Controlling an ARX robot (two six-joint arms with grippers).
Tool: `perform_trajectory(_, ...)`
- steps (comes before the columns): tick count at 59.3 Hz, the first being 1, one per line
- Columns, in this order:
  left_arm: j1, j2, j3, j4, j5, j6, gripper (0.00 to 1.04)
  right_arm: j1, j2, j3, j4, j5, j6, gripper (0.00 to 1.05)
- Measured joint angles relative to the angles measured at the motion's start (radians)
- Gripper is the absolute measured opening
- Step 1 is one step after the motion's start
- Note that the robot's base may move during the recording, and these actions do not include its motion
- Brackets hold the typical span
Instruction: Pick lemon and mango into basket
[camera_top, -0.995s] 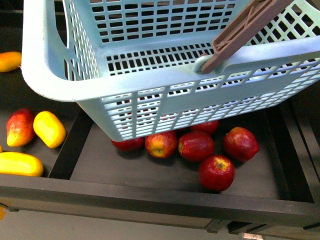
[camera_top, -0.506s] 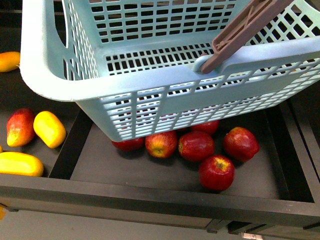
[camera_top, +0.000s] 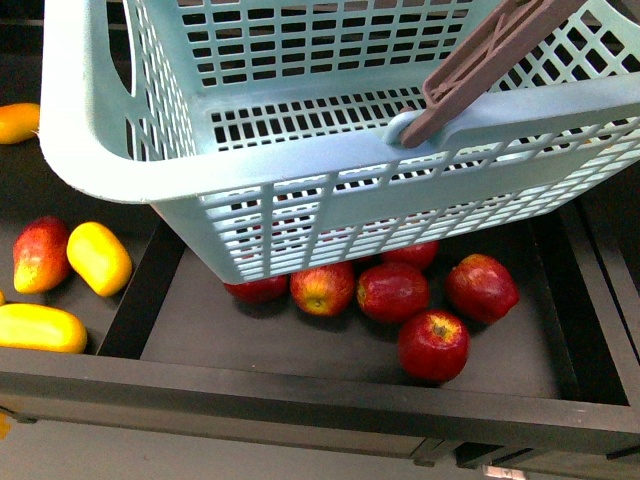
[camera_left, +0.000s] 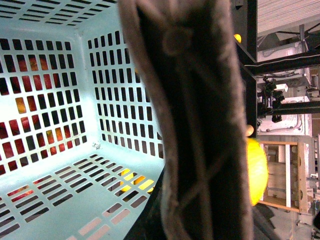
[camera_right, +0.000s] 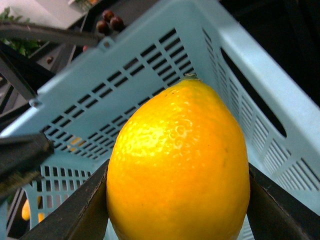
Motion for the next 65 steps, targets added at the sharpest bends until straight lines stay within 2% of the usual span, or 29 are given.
perform_trajectory(10, 0.000, 0.000, 0.000, 0.000, -0.001, 0.000, 0.05, 0.047, 0.033, -0.026, 0.000, 0.014, -0.018, 0.65)
perform_trajectory(24, 0.000, 0.000, 0.000, 0.000, 0.002, 0.000, 0.05, 0.045, 0.043, -0.030, 0.015, 0.019, -0.024, 0.97)
perform_trajectory(34, 0.000, 0.000, -0.004, 0.000, -0.002, 0.004, 0.05, -0.032, 0.004, -0.068, 0.049, 0.048, 0.005, 0.96)
perform_trajectory(45, 0.000, 0.000, -0.004, 0.000, -0.004, 0.004, 0.05, -0.196, -0.088, -0.153, 0.057, 0.170, 0.052, 0.96)
perform_trajectory(54, 0.000, 0.000, -0.004, 0.000, 0.003, 0.000, 0.05, -0.335, -0.116, -0.251, -0.006, 0.318, 0.083, 0.96)
perform_trajectory(60, -0.002, 0.000, -0.004, 0.000, 0.001, 0.001, 0.05, -0.311, -0.105, -0.276, -0.052, 0.384, 0.084, 0.96)
perform_trajectory(65, -0.002, 0.000, -0.004, 0.000, 0.001, 0.001, 0.05, -0.299, -0.101, -0.276, -0.056, 0.389, 0.085, 0.96)
